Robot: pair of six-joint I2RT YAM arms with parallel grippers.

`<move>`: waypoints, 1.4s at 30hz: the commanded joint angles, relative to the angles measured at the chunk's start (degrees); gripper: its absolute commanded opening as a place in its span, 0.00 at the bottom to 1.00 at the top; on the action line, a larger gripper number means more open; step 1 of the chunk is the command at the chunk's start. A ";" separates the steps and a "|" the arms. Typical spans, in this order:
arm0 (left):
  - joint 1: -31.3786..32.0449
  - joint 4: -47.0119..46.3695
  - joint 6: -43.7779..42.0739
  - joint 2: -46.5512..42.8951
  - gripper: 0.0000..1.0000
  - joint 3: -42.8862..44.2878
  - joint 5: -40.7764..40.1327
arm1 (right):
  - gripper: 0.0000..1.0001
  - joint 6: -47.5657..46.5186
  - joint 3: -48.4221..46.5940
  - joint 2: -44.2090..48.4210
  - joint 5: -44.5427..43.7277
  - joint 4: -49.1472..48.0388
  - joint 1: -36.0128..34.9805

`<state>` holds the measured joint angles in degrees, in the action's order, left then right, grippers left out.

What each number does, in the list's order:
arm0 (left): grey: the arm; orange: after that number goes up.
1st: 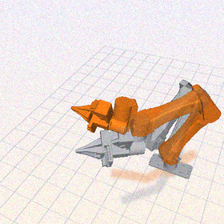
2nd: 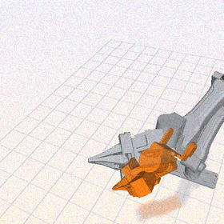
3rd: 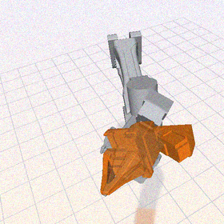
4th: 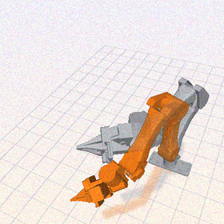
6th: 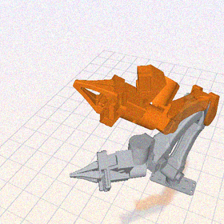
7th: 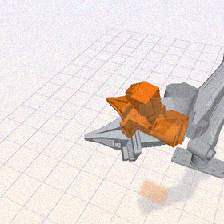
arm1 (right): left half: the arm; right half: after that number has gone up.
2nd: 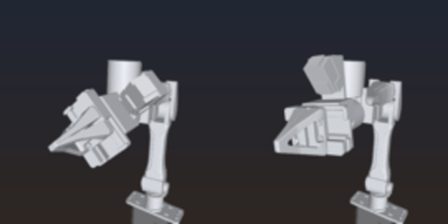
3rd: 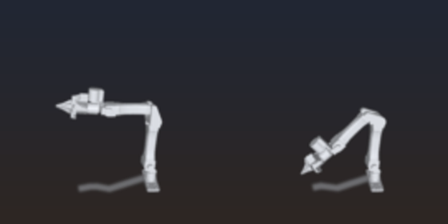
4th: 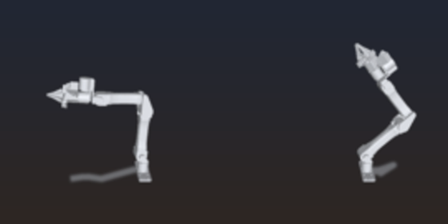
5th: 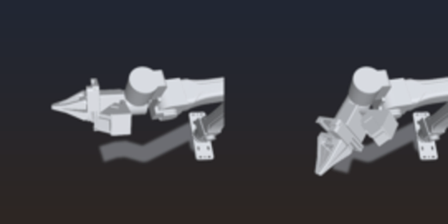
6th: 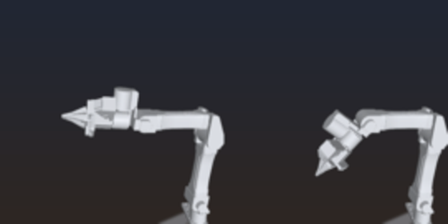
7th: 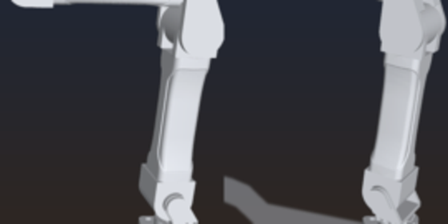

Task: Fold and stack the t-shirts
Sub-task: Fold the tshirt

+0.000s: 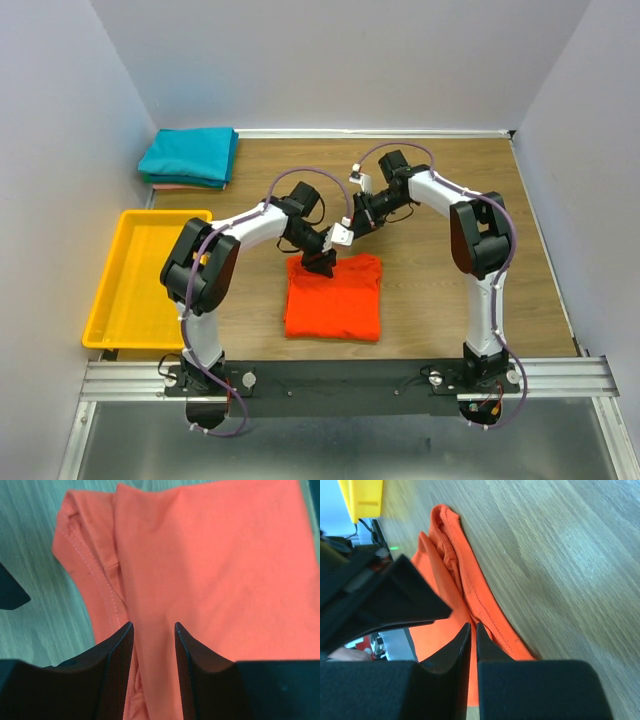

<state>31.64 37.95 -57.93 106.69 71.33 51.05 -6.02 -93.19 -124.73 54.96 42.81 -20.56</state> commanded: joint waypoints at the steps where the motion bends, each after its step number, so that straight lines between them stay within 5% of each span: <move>1: 0.53 -2.62 1.33 1.94 0.47 -0.32 -1.04 | 0.15 2.42 0.28 -1.05 2.87 -2.55 -0.54; 8: 0.53 -2.81 1.51 3.87 0.47 1.09 -1.21 | 0.14 2.24 2.75 -1.13 3.84 -3.17 -0.98; 12: 0.79 0.45 -0.95 5.19 0.39 2.06 -0.42 | 0.14 2.33 2.92 -1.31 4.01 -3.61 -0.98; 19: 1.15 1.16 -1.57 4.32 0.00 1.88 0.46 | 0.14 2.51 2.04 -2.19 5.94 -3.78 -1.50; 42: 3.08 -4.56 0.01 -8.61 0.00 -0.84 -6.13 | 0.14 -1.98 6.96 -11.42 11.93 -3.78 -4.58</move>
<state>34.59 35.16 -58.17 100.31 69.93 46.85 -5.04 -88.07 -134.58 67.33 39.13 -24.91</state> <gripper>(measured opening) 0.008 0.137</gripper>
